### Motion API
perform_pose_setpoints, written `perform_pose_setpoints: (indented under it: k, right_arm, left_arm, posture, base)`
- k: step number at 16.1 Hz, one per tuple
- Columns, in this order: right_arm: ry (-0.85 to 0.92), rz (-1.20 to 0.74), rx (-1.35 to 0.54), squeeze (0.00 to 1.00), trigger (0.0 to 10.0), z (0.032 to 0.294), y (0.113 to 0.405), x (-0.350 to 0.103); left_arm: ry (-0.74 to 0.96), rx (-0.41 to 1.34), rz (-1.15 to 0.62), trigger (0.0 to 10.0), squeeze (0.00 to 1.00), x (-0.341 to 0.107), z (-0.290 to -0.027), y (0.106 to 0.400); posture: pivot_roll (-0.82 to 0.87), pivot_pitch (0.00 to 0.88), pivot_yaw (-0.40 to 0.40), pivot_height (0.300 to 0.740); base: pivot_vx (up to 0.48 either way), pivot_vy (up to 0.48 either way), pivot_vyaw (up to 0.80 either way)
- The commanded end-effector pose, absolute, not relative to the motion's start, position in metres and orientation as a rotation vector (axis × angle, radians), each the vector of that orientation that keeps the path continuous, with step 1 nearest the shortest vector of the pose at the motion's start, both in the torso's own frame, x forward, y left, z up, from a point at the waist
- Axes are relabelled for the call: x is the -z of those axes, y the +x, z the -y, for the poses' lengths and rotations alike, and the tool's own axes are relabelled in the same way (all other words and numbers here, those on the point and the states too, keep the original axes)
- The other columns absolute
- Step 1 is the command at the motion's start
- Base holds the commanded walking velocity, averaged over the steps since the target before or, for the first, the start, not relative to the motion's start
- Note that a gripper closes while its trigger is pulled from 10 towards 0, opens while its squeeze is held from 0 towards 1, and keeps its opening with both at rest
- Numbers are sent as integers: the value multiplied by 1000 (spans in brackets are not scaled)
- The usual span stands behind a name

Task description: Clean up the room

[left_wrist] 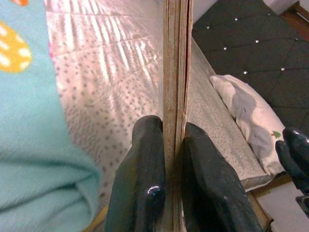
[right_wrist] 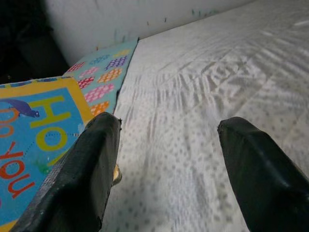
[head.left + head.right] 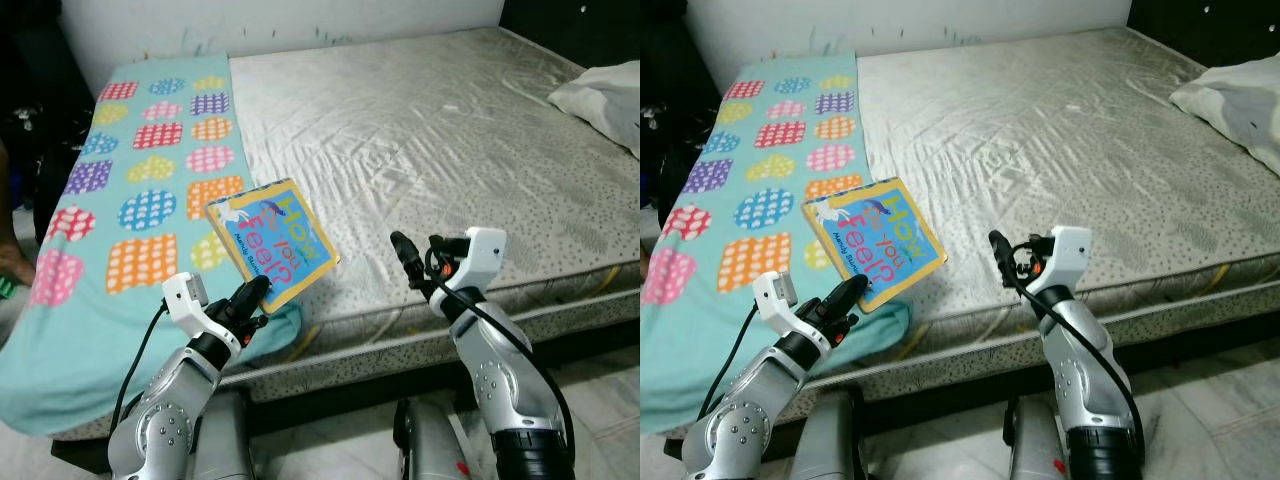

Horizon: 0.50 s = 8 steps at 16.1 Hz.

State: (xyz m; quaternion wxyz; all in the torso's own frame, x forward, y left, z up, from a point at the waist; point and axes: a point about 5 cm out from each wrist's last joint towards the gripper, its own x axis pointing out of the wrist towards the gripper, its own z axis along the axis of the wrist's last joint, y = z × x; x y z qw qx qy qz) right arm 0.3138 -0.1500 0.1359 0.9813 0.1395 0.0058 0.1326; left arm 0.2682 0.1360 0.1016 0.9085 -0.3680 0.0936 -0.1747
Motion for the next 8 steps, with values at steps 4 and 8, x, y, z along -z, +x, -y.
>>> perform_pose_setpoints:
  k: [4,8]
  right_arm:
    - [288,-11,-276,0,10000,147,315,-136]
    - [271,-11,-254,0,10000,148,315,-133]
  left_arm:
    - [-746,376,-142,0,0,-113,-133,271]
    - [-736,349,-141,0,0,-112,-131,273]
  posture:
    - [-121,0,32,660]
    - [-120,0,35,687]
  base:
    - [0,0,0]
    - [0,0,0]
